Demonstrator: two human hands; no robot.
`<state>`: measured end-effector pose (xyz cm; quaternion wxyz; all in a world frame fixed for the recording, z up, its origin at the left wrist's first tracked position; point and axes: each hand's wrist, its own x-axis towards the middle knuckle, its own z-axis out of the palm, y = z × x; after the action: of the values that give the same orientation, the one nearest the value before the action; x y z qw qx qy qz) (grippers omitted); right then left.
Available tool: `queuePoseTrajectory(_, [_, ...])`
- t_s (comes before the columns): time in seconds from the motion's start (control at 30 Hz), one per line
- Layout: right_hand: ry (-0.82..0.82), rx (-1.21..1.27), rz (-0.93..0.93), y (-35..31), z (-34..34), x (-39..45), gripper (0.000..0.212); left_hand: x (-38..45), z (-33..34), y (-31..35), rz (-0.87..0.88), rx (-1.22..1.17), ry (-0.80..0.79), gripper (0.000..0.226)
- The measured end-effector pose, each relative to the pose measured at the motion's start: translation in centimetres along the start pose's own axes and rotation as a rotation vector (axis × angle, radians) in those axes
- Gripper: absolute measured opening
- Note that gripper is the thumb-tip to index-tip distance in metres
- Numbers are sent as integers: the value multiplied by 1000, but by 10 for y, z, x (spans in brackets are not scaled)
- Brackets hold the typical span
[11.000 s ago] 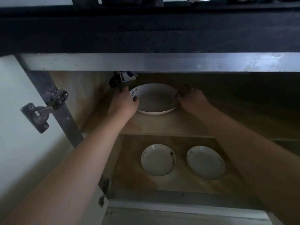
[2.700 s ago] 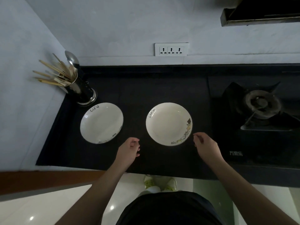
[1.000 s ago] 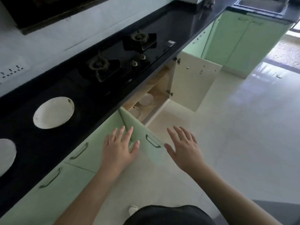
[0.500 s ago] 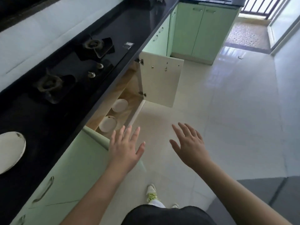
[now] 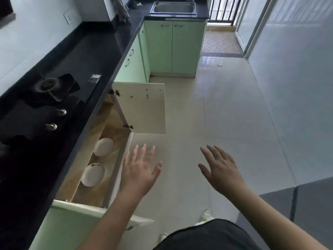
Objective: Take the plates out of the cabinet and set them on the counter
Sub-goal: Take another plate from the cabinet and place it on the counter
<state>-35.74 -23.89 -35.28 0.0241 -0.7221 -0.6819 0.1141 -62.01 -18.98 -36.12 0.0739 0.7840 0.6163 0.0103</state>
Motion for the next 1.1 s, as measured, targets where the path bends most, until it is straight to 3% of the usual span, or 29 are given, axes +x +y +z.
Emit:
queuePoseTrajectory(0.2, [-2,27,-45,36,0,64,61,54,8,22,-49,26,2,76])
queuePoseTrajectory(0.63, [-95,-10,-349,127,-42,247,64,160,0,86,-431,109,8,75])
queuePoseTrajectory(0.9, [-102,-29,-641,50,-36,322,62,129,-9,49,-707,68,-6,68])
queuePoseTrajectory(1.1, [-113,-77,-915,-49,-30,349,59,113,-3,-1,-801,-38,160,62])
